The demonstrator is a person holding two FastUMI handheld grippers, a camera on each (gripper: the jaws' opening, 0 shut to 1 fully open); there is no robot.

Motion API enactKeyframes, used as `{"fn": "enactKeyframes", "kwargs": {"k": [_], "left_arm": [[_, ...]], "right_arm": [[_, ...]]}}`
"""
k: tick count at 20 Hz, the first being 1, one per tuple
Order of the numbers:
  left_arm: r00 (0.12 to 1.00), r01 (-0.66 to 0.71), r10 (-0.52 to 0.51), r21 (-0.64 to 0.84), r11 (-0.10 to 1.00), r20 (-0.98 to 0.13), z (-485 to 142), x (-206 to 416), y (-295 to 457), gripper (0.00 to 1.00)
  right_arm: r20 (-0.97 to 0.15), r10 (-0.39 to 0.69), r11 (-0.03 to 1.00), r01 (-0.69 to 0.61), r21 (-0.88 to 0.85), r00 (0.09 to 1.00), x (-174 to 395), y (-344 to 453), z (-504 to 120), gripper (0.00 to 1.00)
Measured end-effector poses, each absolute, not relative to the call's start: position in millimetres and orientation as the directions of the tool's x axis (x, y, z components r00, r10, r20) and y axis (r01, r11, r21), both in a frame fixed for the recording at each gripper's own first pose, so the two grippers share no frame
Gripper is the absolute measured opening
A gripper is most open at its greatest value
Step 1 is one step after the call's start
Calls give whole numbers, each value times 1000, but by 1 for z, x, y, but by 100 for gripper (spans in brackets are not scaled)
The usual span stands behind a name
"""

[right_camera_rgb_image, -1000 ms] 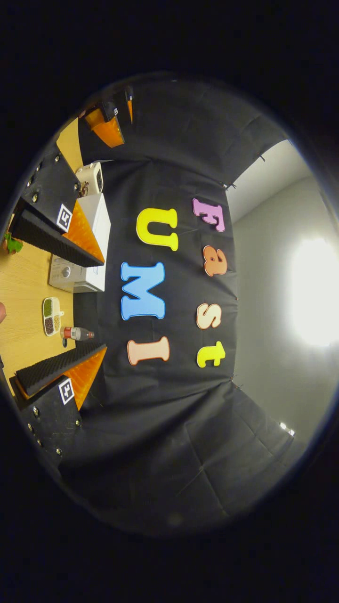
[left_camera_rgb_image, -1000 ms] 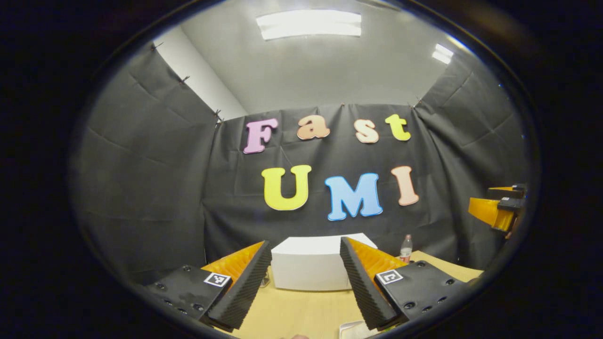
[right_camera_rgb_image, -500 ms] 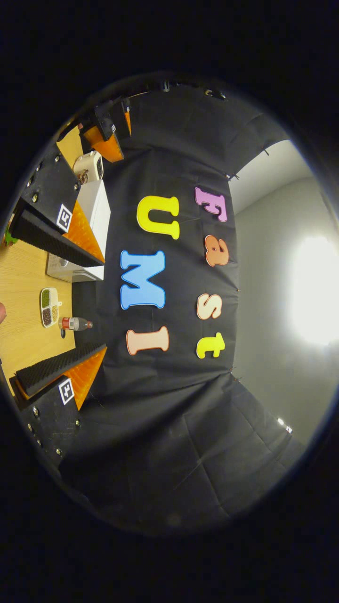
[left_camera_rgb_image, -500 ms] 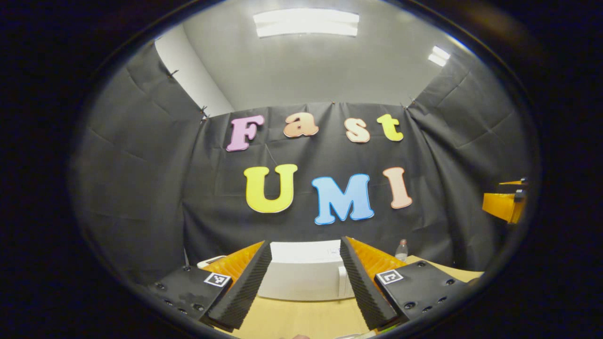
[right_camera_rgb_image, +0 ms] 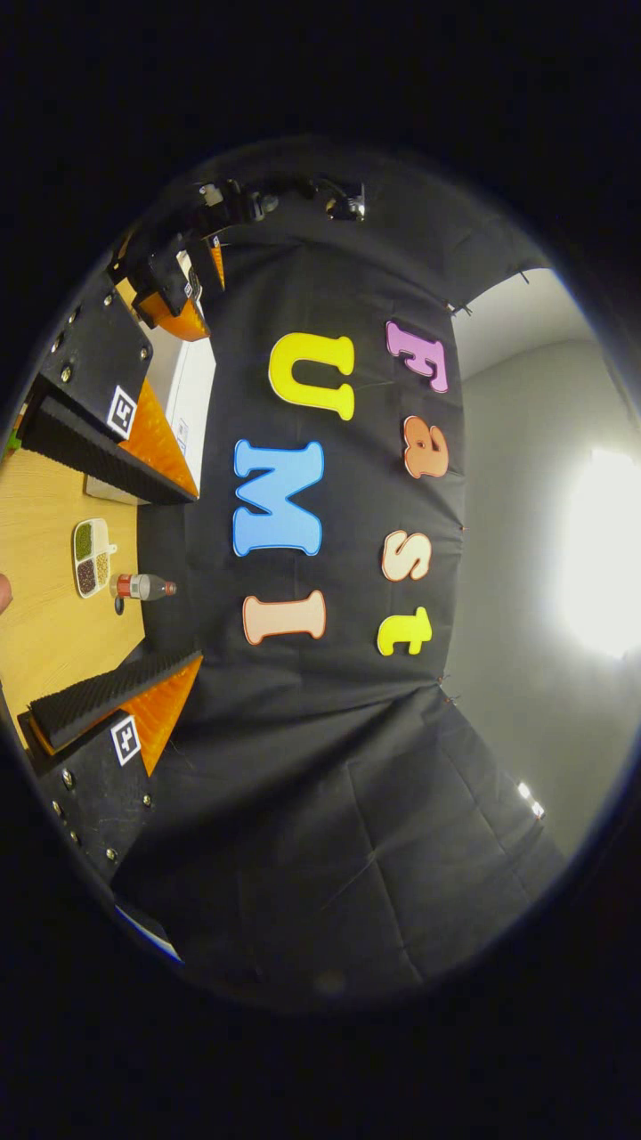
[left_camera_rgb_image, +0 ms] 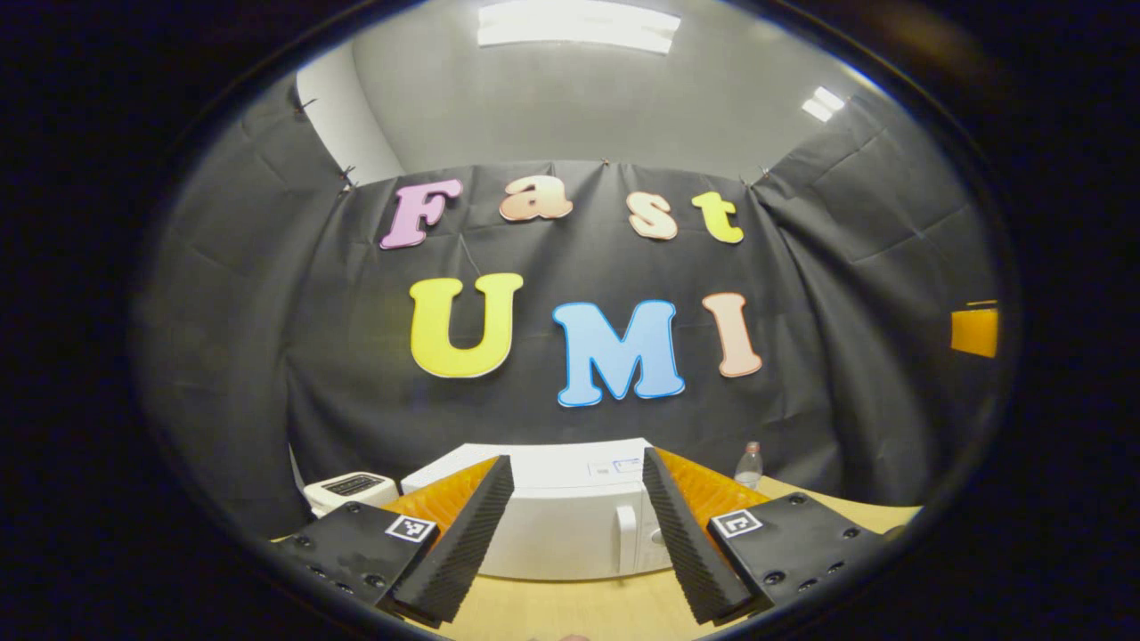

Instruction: Open the microwave oven with the left hand, put the food in, and close the microwave oven.

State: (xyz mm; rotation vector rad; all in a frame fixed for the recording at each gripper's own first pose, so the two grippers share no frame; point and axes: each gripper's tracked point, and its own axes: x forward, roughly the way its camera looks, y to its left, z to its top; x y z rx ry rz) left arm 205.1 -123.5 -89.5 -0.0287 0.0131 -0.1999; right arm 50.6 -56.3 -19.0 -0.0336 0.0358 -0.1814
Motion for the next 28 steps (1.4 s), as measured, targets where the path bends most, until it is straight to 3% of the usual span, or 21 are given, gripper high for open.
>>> {"fn": "enactKeyframes", "kwargs": {"k": [2, 4, 5, 10, 11, 14, 19, 22, 24, 27, 28], "left_arm": [[974, 219, -221, -42, 975, -42, -111, 225, -135, 94], [967, 240, -243, -47, 970, -72, -130, 241, -146, 99], [964, 249, -252, -43, 968, -80, -140, 249, -150, 94], [945, 297, -299, -40, 954, -132, -185, 289, -181, 94], [941, 304, -307, -42, 952, -145, -196, 295, -186, 99], [928, 322, -325, -45, 946, -181, -224, 314, -200, 100], [903, 347, -345, -39, 937, -255, -271, 330, -218, 94], [884, 357, -354, -47, 933, -305, -296, 334, -227, 96], [873, 360, -357, -55, 931, -334, -310, 336, -233, 83], [872, 341, -334, -45, 939, -358, -323, 341, -230, 75], [874, 333, -324, -40, 942, -361, -324, 341, -229, 62]], "right_arm": [[-36, -217, 975, 215, -51, 975, 54, -62, -20, 96], [-43, -253, 966, 250, -60, 967, 56, -68, -23, 96], [-48, -272, 961, 268, -68, 961, 57, -71, -24, 96], [-75, -374, 924, 363, -122, 925, 48, -89, -29, 96], [-78, -393, 915, 381, -131, 916, 46, -91, -28, 96], [-89, -444, 891, 429, -151, 891, 38, -98, -31, 97], [-88, -496, 861, 476, -178, 864, 30, -99, -29, 96], [-88, -506, 853, 483, -199, 858, 25, -98, -28, 96], [-89, -508, 850, 483, -208, 856, 23, -98, -28, 97], [-95, -513, 848, 485, -215, 853, 19, -98, -28, 97], [-98, -514, 846, 486, -219, 852, 17, -99, -30, 96]]}}
